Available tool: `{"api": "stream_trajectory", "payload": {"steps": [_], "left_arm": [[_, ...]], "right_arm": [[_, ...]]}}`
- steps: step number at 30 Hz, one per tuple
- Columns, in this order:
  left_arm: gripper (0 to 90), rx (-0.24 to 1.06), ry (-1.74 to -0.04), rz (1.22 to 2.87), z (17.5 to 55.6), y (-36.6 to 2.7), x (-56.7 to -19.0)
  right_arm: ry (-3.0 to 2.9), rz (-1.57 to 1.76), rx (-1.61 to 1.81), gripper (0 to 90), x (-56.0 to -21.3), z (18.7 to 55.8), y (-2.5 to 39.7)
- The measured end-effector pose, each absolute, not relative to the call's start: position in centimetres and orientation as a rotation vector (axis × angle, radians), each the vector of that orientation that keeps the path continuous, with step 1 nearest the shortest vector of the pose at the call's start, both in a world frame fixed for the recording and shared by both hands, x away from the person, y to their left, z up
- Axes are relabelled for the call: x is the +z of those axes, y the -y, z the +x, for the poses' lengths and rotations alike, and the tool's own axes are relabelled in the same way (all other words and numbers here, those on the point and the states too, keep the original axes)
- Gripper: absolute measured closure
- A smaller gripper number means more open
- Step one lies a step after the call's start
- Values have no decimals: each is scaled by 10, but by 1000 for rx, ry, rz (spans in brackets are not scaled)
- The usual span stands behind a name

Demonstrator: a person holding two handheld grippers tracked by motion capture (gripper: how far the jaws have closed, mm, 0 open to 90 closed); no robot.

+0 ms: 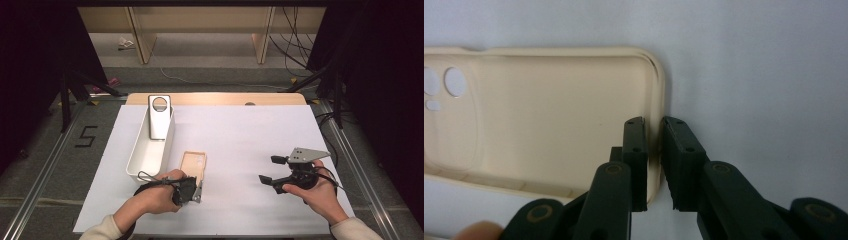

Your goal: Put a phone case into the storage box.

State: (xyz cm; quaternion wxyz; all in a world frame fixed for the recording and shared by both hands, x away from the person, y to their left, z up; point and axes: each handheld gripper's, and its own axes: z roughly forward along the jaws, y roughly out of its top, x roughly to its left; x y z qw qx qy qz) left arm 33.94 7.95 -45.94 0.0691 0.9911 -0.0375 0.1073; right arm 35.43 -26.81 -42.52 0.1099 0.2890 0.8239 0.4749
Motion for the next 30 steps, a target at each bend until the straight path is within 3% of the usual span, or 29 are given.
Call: {"api": "stream_trajectory", "payload": {"steps": [30], "left_arm": [[840, 318, 146, 2990, 338, -78, -459]], "right_arm": [[-2423, 850, 1396, 164, -425, 354, 268]]}}
